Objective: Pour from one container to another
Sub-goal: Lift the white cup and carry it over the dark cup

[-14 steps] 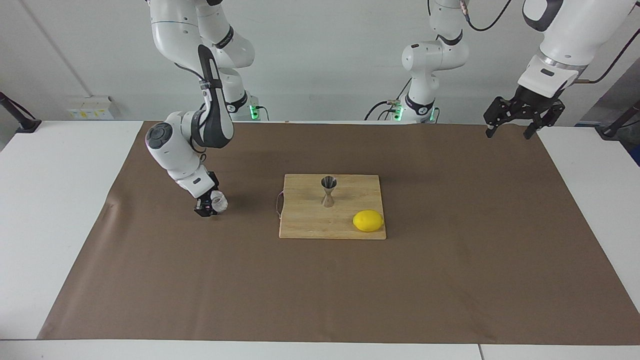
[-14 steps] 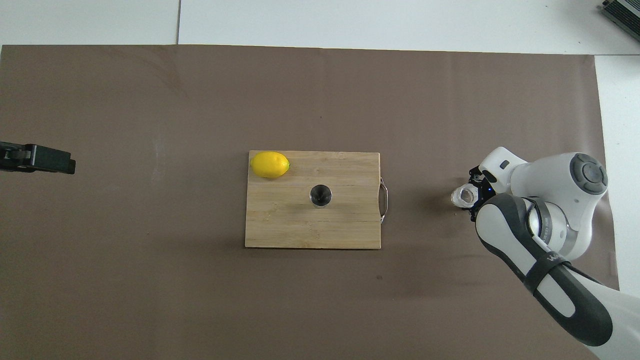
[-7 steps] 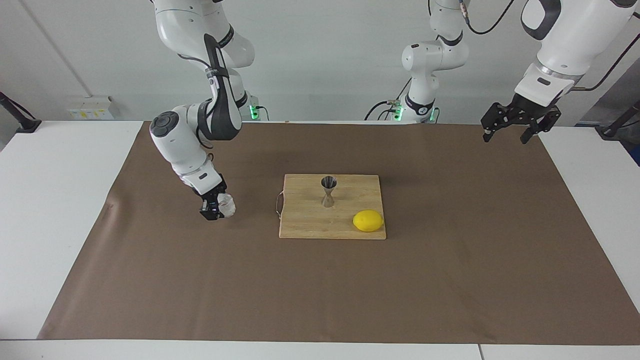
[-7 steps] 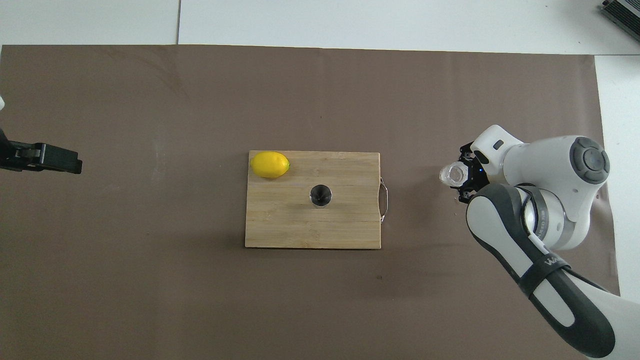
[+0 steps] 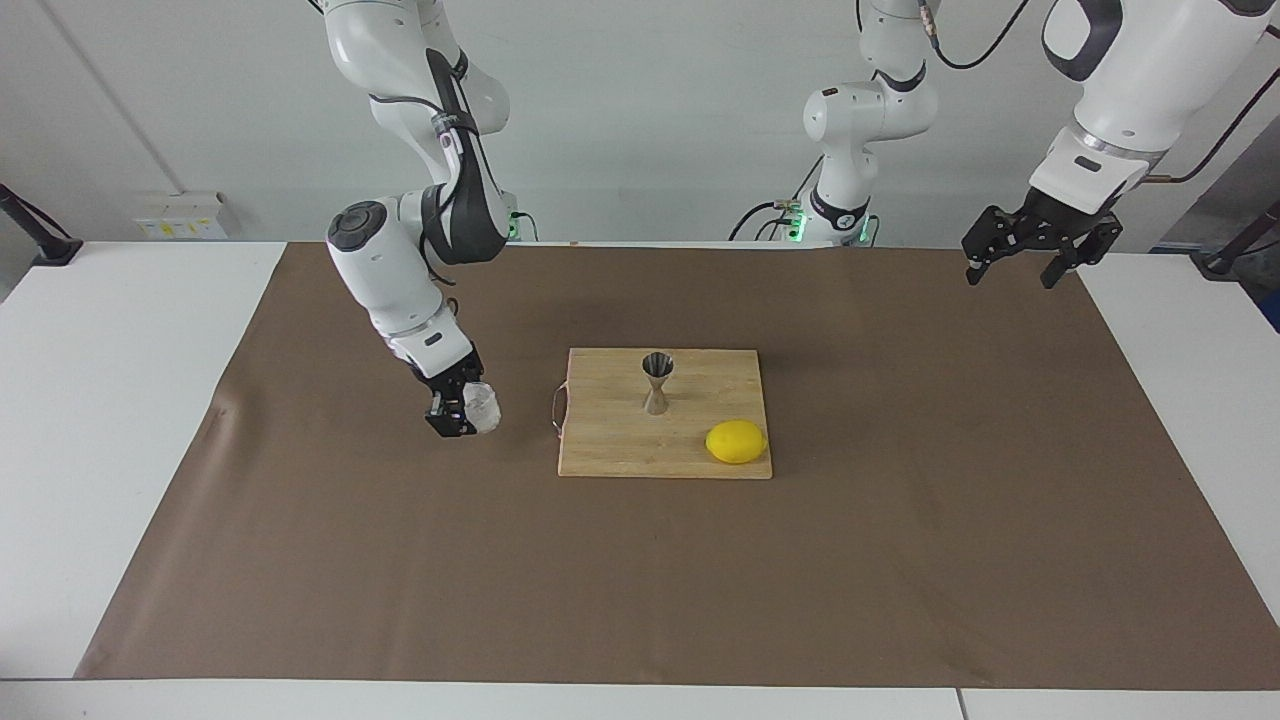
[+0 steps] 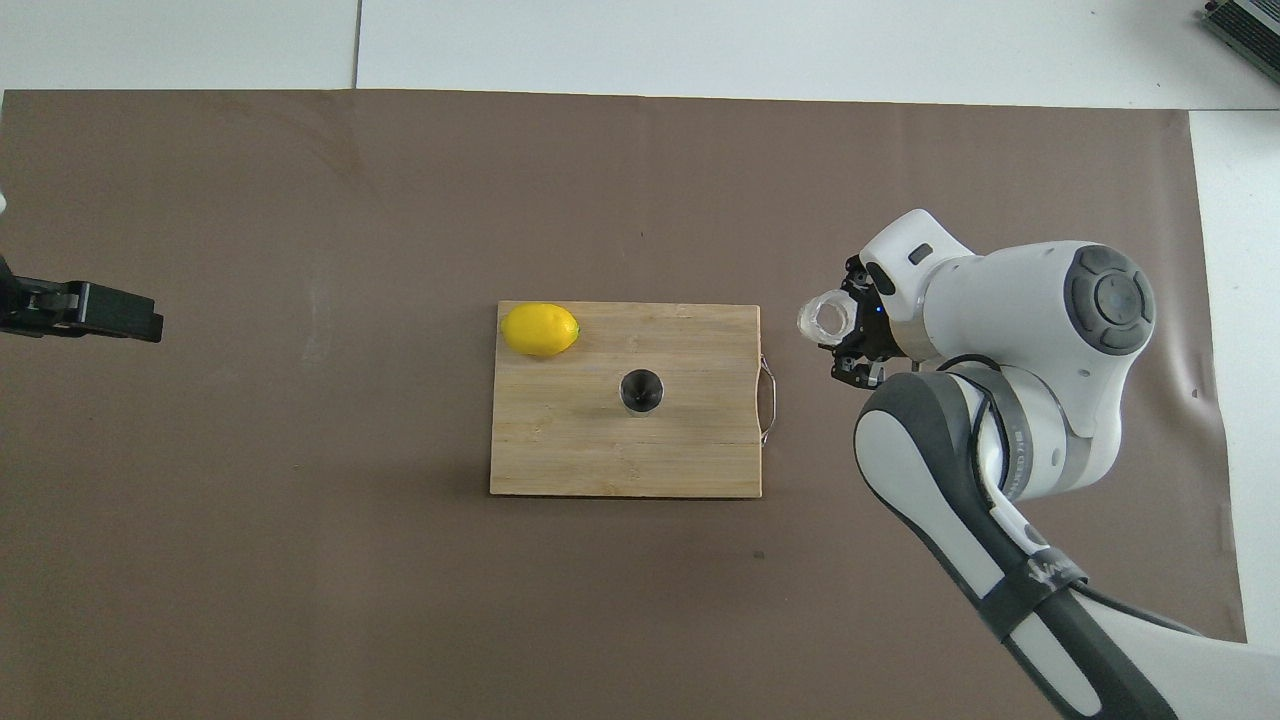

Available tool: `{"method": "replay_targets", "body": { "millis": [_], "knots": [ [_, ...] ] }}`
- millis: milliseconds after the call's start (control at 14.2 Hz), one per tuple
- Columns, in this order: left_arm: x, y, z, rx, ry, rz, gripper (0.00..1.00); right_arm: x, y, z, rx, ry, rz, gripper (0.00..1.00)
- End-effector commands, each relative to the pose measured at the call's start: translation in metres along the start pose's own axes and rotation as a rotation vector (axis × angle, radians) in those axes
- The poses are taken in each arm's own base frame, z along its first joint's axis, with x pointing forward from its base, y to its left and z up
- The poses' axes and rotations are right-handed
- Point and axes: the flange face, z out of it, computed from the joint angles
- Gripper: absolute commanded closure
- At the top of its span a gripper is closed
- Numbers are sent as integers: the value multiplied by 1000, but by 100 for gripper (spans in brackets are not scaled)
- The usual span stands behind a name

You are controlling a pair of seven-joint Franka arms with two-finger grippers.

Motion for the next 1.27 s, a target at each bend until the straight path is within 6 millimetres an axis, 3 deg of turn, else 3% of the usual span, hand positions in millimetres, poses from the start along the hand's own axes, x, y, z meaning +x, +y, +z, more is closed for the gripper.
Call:
{"method": "replay_targets", "body": {
  "millis": [0,281,563,774,1196],
  "knots": [
    [6,-4,7,10,-6,10,0,31,5,-11,-5,-53,11,82],
    [7,1,7,4,-4,7,0,87,6,-33,-2,-176,0,82],
    [5,2,8,2,-11,13,0,126,4,-36,4,-290,-4,84],
    [3,7,6,2,-12,22,0,143,4,-38,-16,-380,-10,85],
    [4,7,10,2,-23,14,0,178,-11,-18,-39,-501,-114,87]
  ]
}}
